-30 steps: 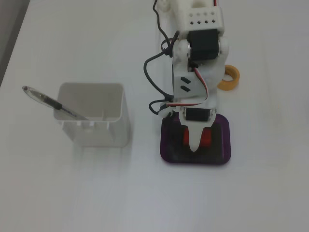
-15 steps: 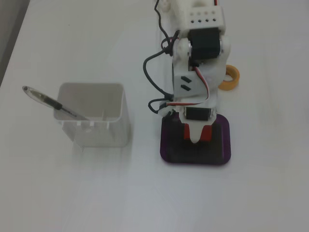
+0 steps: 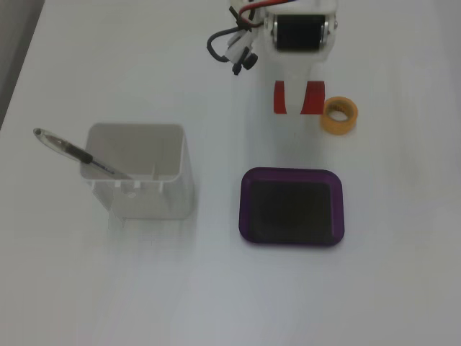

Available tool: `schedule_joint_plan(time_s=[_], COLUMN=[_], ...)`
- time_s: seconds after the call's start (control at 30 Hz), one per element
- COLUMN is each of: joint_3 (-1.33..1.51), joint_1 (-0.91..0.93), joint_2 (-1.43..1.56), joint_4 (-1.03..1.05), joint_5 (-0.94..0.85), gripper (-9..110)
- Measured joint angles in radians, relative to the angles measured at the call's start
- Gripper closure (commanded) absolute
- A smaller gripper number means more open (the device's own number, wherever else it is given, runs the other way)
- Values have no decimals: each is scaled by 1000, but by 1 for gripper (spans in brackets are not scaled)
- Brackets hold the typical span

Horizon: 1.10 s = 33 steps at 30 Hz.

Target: Remove the cube from the box.

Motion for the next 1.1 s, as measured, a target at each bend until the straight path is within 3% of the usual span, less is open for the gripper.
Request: schedule_joint_plan(time_s=[0.2,0.63,0.83,1.1], joint_3=[405,1324,1465,1465], joint_1=[78,117,126,129], joint_2=[192,483,480,396], joint_4=[-72,-670,-859,-923], joint_5=[-78,-124,-124,-124], gripper=[102,102,102,102])
